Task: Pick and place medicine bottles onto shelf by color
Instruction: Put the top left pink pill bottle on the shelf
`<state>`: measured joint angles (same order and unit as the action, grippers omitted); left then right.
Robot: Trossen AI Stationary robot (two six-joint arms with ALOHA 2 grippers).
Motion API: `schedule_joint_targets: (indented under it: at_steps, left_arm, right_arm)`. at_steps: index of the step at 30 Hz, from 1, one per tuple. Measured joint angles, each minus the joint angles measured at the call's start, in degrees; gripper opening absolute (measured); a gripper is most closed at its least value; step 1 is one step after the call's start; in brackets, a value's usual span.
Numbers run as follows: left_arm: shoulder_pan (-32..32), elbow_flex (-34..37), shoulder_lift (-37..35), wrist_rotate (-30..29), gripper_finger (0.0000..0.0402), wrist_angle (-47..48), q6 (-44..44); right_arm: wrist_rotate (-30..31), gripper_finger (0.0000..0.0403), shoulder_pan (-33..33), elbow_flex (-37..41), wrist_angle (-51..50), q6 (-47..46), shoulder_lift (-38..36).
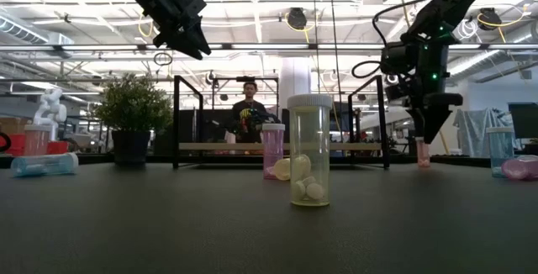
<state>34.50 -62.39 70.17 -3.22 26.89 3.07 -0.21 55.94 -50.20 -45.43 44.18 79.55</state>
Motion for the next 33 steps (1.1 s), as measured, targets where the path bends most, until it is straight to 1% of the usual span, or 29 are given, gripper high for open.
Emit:
schedule_joint_targets:
  at_steps: [5, 11, 17, 25, 28, 33]
  left_arm:
    - [-0.02, 0.00, 0.00, 0.00, 0.0196, 0.22, 0.21]
    - [-0.02, 0.00, 0.00, 0.02, 0.0196, -0.13, 0.17]
    - [-0.02, 0.00, 0.00, 0.02, 0.0195, -0.13, 0.27]
    - [-0.02, 0.00, 0.00, 0.02, 0.0195, -0.13, -0.06]
    - [-0.02, 0.00, 0.00, 0.02, 0.0195, -0.15, -0.22]
    - [-0.02, 0.00, 0.00, 0.03, 0.0195, -0.20, -0.36]
  right_arm:
    - [0.02, 0.0177, 0.00, 1.07, 0.95, -1.79, 0.00]
    - [0.04, 0.0154, 0.00, 1.07, 2.28, -2.95, -0.04]
    - [0.04, 0.0139, 0.00, 1.07, 3.73, -2.93, -0.04]
    - [0.05, 0.0112, 0.00, 1.07, 3.62, -2.93, -0.07]
    - [0.38, 0.0108, 0.00, 1.03, 2.83, -2.97, -0.34]
    - [4.57, 0.0119, -0.12, 0.87, 0.45, -3.64, -3.96]
